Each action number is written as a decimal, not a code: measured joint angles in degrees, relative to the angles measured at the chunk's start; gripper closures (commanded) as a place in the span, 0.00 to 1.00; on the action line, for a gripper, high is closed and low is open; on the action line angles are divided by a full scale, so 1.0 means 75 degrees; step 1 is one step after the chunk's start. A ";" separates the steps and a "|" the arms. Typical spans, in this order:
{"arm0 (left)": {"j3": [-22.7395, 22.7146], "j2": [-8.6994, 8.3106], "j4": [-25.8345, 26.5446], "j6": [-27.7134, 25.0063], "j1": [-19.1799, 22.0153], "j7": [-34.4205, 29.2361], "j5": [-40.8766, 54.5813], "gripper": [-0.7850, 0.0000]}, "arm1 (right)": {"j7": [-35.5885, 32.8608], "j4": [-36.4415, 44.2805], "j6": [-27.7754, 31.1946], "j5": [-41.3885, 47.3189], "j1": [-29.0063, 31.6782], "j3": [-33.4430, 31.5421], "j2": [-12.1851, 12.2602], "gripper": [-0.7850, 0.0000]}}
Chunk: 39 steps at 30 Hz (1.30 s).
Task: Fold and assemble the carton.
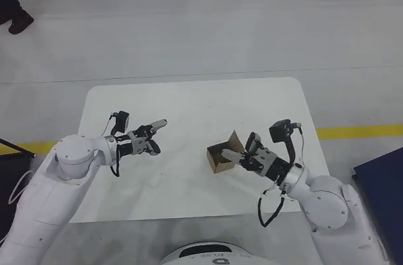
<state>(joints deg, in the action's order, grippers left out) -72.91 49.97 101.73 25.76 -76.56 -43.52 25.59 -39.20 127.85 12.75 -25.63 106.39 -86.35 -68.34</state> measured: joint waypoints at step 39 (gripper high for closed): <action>0.5165 0.2691 -0.5974 -0.4204 0.4274 -0.0621 0.0990 0.00 | 0.1945 -0.4533 0.1839 0.3231 -0.0853 0.1513 -0.0163 0.00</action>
<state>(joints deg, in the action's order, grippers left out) -34.17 70.15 56.92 -5.76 -44.51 -48.18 33.01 -24.61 93.85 26.55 -1.40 100.00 -75.00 -69.56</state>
